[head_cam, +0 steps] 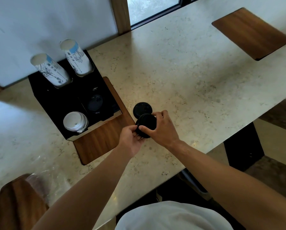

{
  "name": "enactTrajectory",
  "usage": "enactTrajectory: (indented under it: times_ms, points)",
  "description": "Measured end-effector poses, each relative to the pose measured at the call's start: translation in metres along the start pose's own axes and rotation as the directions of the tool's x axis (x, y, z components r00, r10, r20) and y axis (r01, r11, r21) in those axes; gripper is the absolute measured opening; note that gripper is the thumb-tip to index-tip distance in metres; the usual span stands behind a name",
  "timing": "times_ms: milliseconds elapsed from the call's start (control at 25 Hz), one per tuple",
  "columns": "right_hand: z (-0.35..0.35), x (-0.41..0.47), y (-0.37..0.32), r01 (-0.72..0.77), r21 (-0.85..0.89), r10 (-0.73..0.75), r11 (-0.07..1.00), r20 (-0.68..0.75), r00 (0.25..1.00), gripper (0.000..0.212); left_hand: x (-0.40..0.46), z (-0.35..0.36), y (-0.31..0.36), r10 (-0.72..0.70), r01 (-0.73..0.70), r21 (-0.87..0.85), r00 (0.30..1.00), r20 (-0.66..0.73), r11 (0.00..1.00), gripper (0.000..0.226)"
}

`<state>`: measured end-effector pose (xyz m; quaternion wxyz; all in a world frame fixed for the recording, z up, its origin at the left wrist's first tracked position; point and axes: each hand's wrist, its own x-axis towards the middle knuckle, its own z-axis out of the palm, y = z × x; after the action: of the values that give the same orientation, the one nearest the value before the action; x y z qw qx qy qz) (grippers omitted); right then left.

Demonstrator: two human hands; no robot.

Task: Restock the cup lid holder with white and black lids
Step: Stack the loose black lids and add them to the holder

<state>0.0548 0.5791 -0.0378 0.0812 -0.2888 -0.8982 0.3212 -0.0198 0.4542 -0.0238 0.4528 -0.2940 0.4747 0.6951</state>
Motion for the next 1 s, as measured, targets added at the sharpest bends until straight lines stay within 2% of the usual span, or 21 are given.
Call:
enactTrajectory:
  times_ms: [240, 360, 560, 680, 760, 800, 880, 1000]
  points:
    - [0.011, -0.004, -0.012, -0.012, -0.034, 0.013, 0.999, 0.040, 0.999, 0.089, -0.008, -0.010, 0.005, 0.002, -0.001, -0.056, 1.000, 0.011, 0.998, 0.038]
    - [0.015, 0.000, -0.018, 0.000, -0.019, 0.001, 1.000, 0.066, 0.998, 0.092, -0.008, -0.014, 0.010, 0.017, -0.017, -0.046, 1.000, 0.013, 0.999, 0.032]
    - [0.020, 0.014, -0.013, 0.044, 0.106, -0.070, 0.993, 0.263, 0.962, 0.097, 0.002, -0.021, 0.020, 0.036, -0.042, -0.048, 0.993, -0.113, 0.998, 0.027]
    - [0.023, 0.031, -0.006, -0.001, 0.199, -0.061, 0.980, 0.305, 0.950, 0.071, 0.011, -0.025, 0.025, 0.046, -0.054, -0.034, 0.978, -0.203, 0.998, 0.021]
    - [0.024, 0.047, 0.001, -0.046, 0.160, 0.013, 0.986, 0.205, 0.979, 0.047, 0.013, -0.026, 0.028, 0.054, -0.060, -0.019, 0.971, -0.233, 0.998, 0.018]
    - [0.023, 0.056, 0.004, -0.049, 0.093, 0.033, 0.994, 0.162, 0.986, 0.043, 0.014, -0.027, 0.029, 0.054, -0.060, -0.017, 0.969, -0.242, 0.998, 0.016]
    - [0.023, 0.073, 0.012, -0.009, -0.056, 0.018, 0.998, 0.173, 0.985, 0.054, 0.014, -0.029, 0.031, 0.049, -0.057, -0.021, 0.963, -0.264, 0.998, 0.016]
    - [0.024, 0.093, 0.017, 0.158, -0.186, -0.080, 0.970, 0.366, 0.927, 0.084, 0.015, -0.033, 0.035, 0.038, -0.057, -0.059, 0.957, -0.289, 0.997, 0.018]
